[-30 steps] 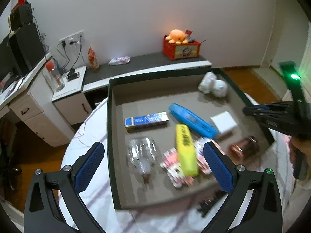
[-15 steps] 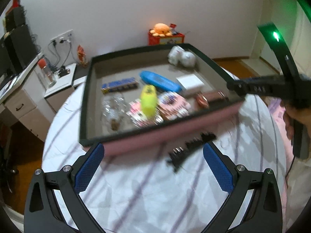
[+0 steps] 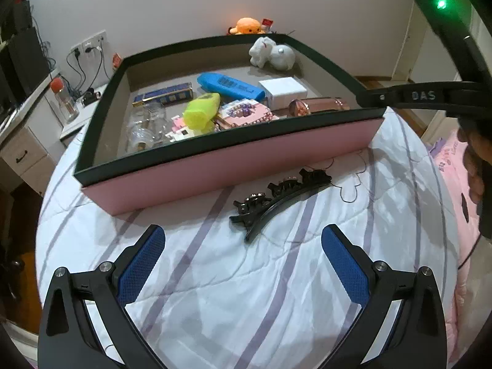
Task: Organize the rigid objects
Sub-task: 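Withdraw the left gripper from the box toward the black hair clip, then grasp the black hair clip with the left gripper, then lift the black hair clip and carry it over the pink box, then lower the hair clip into the pink box and open the left gripper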
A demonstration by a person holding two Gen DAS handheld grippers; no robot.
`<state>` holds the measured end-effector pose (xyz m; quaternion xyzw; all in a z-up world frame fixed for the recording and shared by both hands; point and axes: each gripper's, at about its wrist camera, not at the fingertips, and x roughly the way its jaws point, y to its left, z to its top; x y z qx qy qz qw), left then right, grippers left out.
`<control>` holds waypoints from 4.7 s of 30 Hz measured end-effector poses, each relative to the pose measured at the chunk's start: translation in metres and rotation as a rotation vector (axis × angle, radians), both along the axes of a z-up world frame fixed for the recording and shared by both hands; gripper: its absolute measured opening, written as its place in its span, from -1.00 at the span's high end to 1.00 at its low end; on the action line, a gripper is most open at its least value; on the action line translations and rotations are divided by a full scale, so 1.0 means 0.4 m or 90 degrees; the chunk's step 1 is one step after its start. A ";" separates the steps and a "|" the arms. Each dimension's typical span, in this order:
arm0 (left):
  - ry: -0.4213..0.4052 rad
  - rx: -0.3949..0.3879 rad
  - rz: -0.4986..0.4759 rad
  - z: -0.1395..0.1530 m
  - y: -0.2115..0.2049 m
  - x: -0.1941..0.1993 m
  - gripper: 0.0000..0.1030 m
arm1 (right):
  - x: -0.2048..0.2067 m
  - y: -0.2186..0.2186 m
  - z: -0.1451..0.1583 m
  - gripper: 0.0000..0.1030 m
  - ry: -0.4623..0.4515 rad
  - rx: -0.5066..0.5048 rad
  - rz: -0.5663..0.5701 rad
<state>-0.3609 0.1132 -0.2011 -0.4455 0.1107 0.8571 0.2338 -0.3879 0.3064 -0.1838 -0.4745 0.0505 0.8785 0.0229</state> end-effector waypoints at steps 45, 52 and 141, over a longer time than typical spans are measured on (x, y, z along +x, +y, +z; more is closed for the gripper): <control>-0.054 0.079 0.011 -0.026 -0.069 0.006 0.48 | 0.001 -0.001 0.002 0.79 -0.006 0.003 0.002; -0.048 0.081 0.008 -0.025 -0.081 0.019 0.47 | 0.001 -0.003 0.002 0.79 -0.006 0.004 0.002; -0.024 -0.054 0.028 0.073 -0.021 -0.343 0.61 | 0.019 -0.016 0.000 0.76 0.034 0.041 0.032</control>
